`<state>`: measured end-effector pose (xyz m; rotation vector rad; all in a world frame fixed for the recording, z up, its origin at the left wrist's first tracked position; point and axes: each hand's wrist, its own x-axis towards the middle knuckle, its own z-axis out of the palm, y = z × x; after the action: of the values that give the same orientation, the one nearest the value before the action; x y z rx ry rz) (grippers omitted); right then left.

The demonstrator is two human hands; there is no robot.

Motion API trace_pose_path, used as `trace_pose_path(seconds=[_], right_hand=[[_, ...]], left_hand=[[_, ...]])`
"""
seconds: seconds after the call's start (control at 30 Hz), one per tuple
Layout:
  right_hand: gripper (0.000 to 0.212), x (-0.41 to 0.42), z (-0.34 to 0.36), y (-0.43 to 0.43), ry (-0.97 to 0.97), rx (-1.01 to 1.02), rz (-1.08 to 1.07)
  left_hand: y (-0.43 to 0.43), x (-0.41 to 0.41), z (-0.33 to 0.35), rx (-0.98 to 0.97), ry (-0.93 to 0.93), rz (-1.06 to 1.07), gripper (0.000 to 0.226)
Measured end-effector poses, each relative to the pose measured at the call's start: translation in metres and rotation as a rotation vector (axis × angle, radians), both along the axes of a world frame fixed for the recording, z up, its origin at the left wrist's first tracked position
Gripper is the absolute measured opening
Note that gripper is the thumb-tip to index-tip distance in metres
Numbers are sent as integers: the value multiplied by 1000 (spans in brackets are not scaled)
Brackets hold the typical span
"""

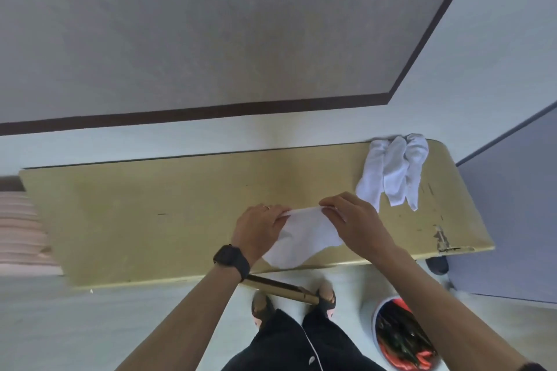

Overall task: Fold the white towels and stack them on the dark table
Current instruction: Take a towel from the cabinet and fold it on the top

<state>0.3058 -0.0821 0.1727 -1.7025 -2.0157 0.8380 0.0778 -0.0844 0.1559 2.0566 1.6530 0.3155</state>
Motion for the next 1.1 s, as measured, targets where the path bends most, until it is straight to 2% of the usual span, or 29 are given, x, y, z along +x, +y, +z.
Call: trace_pose_path(seconds=[0.37, 0.53, 0.67, 0.8, 0.97, 1.1], right_hand=[[23, 2, 4, 7, -185, 23, 88], [21, 8, 8, 8, -231, 133, 81], [22, 7, 8, 28, -216, 128, 93], [24, 2, 21, 70, -275, 187, 57], [23, -4, 37, 100, -323, 327, -26], [18, -5, 29, 95, -293, 363, -85]], left_hand=[[18, -84, 21, -7, 281, -61, 35], [27, -99, 28, -69, 255, 15, 34], [40, -108, 35, -64, 239, 55, 33], [65, -108, 48, 30, 239, 122, 34], [89, -110, 50, 276, 251, 104, 33], [87, -113, 42, 426, 256, 90, 10]])
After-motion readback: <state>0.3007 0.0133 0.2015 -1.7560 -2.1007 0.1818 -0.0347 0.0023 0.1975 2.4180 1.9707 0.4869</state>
